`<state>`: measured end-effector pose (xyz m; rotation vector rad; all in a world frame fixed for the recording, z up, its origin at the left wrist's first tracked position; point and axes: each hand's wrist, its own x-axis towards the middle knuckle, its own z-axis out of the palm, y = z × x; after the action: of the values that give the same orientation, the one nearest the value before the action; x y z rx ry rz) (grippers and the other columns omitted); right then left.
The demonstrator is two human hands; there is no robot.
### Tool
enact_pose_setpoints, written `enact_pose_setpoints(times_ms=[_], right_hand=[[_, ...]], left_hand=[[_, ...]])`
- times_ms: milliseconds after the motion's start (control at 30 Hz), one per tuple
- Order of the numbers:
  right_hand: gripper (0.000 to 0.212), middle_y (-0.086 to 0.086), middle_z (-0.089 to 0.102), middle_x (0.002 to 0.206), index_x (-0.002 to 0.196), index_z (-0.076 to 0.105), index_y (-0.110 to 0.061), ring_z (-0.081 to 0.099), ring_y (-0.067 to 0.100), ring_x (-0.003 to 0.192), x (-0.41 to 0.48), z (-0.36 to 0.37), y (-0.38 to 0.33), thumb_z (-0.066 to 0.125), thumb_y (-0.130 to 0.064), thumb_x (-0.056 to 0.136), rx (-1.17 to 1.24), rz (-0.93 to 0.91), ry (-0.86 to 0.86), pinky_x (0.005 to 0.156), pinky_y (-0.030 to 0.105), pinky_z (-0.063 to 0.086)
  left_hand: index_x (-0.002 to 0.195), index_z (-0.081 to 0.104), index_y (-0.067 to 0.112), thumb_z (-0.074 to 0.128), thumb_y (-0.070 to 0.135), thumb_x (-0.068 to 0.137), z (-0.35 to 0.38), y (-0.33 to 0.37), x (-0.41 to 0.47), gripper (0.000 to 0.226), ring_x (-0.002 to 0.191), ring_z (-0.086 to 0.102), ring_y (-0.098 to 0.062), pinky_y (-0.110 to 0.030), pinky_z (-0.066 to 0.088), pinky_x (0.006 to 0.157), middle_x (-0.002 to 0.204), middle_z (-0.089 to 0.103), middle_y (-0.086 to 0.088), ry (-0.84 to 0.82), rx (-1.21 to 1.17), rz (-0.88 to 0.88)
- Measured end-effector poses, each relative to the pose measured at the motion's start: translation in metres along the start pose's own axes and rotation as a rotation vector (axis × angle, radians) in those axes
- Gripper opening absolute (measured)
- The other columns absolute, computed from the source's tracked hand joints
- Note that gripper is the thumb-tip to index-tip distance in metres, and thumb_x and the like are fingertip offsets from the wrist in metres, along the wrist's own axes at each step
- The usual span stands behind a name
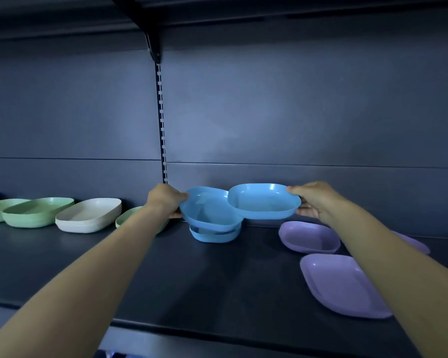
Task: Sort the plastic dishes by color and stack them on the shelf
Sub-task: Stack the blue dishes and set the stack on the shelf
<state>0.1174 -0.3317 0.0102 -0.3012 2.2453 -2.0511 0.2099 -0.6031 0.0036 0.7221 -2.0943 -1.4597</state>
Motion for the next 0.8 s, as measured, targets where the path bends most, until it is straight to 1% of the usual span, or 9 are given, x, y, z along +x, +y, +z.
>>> enact_pose_setpoints(times_ms=[67,167,333,400,467,533,567,667,800], right_hand=[[0.010,0.006,0.063,0.077,0.091,0.058,-0.005,0.061,0.014,0.066,0.011,0.004,0.000,0.062,-0.013,0.089,-0.021,0.000,-0.010,0.047,0.020,0.048],[0.017,0.006,0.064,0.079,0.100,0.058,-0.003,0.061,0.015,0.069,0.031,0.006,0.001,0.064,-0.015,0.089,-0.042,0.007,-0.018,0.051,0.022,0.046],[0.011,0.006,0.064,0.076,0.083,0.058,-0.007,0.061,0.015,0.067,0.062,0.006,0.006,0.064,-0.014,0.089,-0.090,0.036,-0.028,0.038,0.015,0.049],[0.010,0.006,0.064,0.077,0.085,0.058,-0.006,0.061,0.016,0.067,0.071,0.009,0.011,0.063,-0.013,0.089,-0.099,0.050,-0.032,0.038,0.015,0.050],[0.010,0.007,0.064,0.078,0.094,0.059,-0.004,0.062,0.016,0.067,0.076,0.014,0.016,0.062,-0.012,0.089,-0.101,0.061,-0.040,0.039,0.016,0.051],[0.015,0.007,0.064,0.079,0.101,0.059,-0.003,0.062,0.017,0.067,0.080,0.020,0.020,0.062,-0.011,0.089,-0.114,0.063,-0.046,0.040,0.016,0.052],[0.016,0.007,0.064,0.079,0.102,0.059,-0.003,0.062,0.017,0.067,0.081,0.023,0.022,0.062,-0.011,0.089,-0.125,0.064,-0.044,0.040,0.016,0.052],[0.011,0.010,0.063,0.080,0.095,0.059,-0.002,0.061,0.019,0.066,0.082,0.035,0.026,0.063,-0.010,0.088,-0.123,0.060,-0.023,0.041,0.018,0.053],[0.006,0.009,0.061,0.076,0.086,0.058,-0.005,0.060,0.018,0.064,0.080,0.056,0.029,0.063,-0.009,0.088,-0.126,0.057,0.003,0.045,0.020,0.054]], left_hand=[[0.067,0.051,0.005,0.063,0.013,0.086,0.008,-0.007,0.015,0.024,0.058,0.060,-0.022,-0.028,0.057,0.053,0.068,0.059,-0.009,-0.021,0.018,-0.013],[0.065,0.052,0.005,0.064,0.016,0.085,0.020,-0.016,0.035,0.026,0.060,0.061,-0.026,-0.036,0.059,0.069,0.067,0.061,-0.010,-0.038,0.070,-0.034],[0.060,0.053,0.004,0.064,0.016,0.086,0.039,-0.030,0.065,0.030,0.070,0.065,-0.031,-0.042,0.058,0.080,0.071,0.063,-0.013,-0.057,0.127,-0.017],[0.059,0.054,0.004,0.063,0.016,0.086,0.046,-0.038,0.074,0.031,0.073,0.067,-0.033,-0.041,0.059,0.078,0.072,0.063,-0.014,-0.064,0.173,-0.014],[0.053,0.049,0.006,0.061,0.015,0.086,0.049,-0.046,0.081,0.036,0.061,0.063,-0.029,-0.034,0.059,0.065,0.061,0.058,-0.011,-0.047,0.271,0.007],[0.048,0.042,0.009,0.056,0.016,0.085,0.050,-0.052,0.084,0.040,0.050,0.054,-0.024,-0.023,0.047,0.049,0.051,0.049,-0.007,-0.022,0.427,0.059],[0.048,0.041,0.010,0.055,0.017,0.085,0.050,-0.055,0.085,0.040,0.049,0.052,-0.024,-0.021,0.040,0.046,0.049,0.048,-0.005,-0.019,0.496,0.081],[0.049,0.045,0.011,0.055,0.020,0.085,0.051,-0.062,0.091,0.038,0.052,0.052,-0.025,-0.024,0.038,0.050,0.048,0.050,-0.005,-0.075,0.573,0.125],[0.055,0.050,0.009,0.059,0.022,0.088,0.049,-0.071,0.100,0.037,0.041,0.053,-0.016,-0.026,0.050,0.062,0.050,0.053,-0.006,-0.195,0.526,0.153]])
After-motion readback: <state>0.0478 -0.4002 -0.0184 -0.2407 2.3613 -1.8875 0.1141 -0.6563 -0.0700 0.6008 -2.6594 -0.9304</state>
